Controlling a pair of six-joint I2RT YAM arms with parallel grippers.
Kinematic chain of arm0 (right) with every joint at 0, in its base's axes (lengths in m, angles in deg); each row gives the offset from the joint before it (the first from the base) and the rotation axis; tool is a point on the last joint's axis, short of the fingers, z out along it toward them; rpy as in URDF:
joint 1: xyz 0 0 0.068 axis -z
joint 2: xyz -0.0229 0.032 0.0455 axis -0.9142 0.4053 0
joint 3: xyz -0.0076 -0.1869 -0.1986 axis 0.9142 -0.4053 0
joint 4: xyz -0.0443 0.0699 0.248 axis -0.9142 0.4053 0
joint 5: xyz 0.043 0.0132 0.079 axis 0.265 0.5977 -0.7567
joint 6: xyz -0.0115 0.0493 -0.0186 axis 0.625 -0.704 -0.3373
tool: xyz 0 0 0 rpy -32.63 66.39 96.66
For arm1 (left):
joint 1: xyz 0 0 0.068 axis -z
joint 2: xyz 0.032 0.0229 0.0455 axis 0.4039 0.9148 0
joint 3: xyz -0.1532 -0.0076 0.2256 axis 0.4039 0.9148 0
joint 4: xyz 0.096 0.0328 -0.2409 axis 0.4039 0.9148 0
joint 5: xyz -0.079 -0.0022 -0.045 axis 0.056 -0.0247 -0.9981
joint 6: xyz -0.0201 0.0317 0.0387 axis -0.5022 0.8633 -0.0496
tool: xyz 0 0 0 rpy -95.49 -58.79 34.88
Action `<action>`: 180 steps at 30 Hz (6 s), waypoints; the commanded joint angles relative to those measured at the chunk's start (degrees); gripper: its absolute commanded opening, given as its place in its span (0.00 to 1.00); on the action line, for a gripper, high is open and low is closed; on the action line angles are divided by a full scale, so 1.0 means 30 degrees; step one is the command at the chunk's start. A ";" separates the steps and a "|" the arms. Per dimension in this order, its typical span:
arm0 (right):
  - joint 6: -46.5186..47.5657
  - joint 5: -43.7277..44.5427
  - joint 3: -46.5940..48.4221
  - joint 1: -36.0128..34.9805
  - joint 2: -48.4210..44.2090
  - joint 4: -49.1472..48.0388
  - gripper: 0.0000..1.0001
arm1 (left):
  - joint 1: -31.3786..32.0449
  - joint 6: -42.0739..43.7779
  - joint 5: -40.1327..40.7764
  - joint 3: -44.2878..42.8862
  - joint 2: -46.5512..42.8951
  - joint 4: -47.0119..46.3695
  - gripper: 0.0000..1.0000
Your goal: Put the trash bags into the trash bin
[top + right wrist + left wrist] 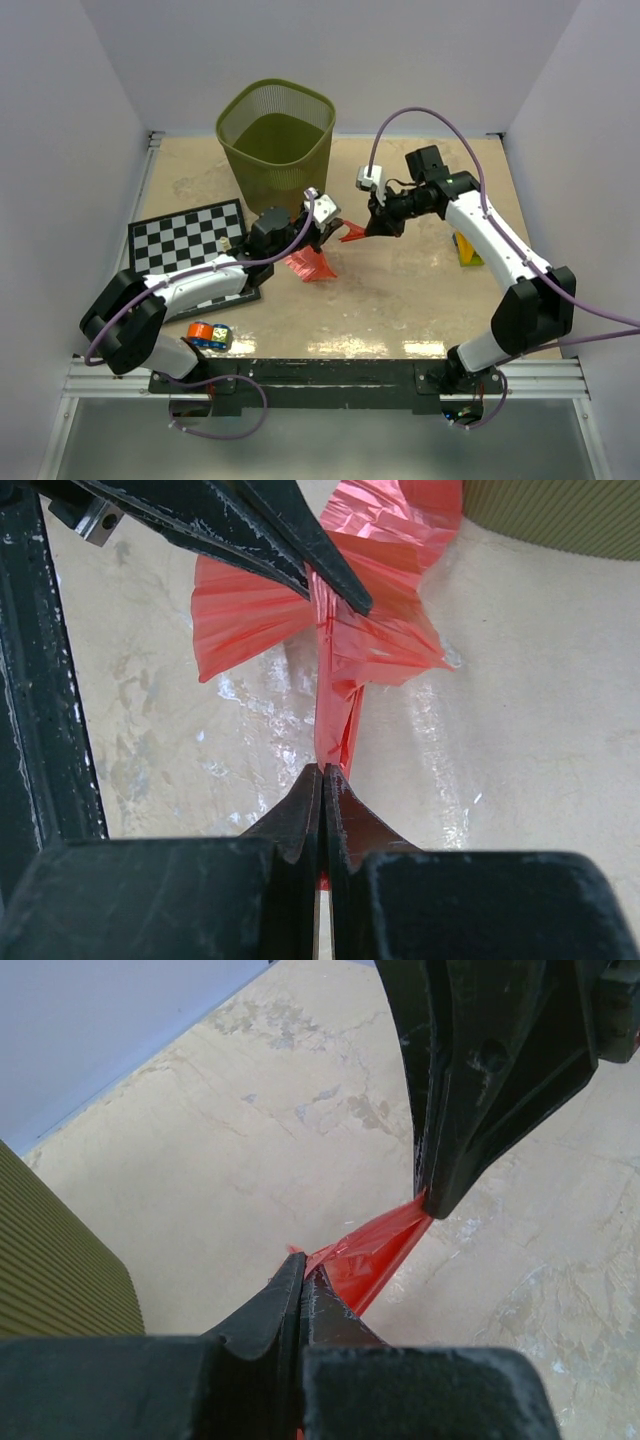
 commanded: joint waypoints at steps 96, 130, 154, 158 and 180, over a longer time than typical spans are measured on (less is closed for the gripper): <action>-1.0281 -0.0906 -0.3349 -0.0922 -0.2186 -2.0562 0.99 | -0.1407 0.2603 0.3033 -2.0243 0.1547 0.1509 0.00; -1.7515 -0.4889 0.0083 -0.3501 0.2272 -2.7417 0.92 | -0.1495 0.4008 0.0483 -2.6546 0.3100 0.1715 0.00; -0.1157 -1.1128 -0.0828 -0.0605 -0.2884 -0.1397 0.00 | -0.1585 0.7174 0.3037 -1.8250 0.3270 0.2617 0.00; 0.1650 -1.1309 -0.0383 0.0862 -0.2967 0.3812 0.00 | -0.1466 0.5365 0.2882 -1.8142 0.5208 0.3124 0.04; -2.1386 -1.2508 -0.4516 0.2651 -0.5725 -1.1361 0.00 | -0.1993 1.1879 -0.7913 -0.8355 -0.7911 1.5879 0.78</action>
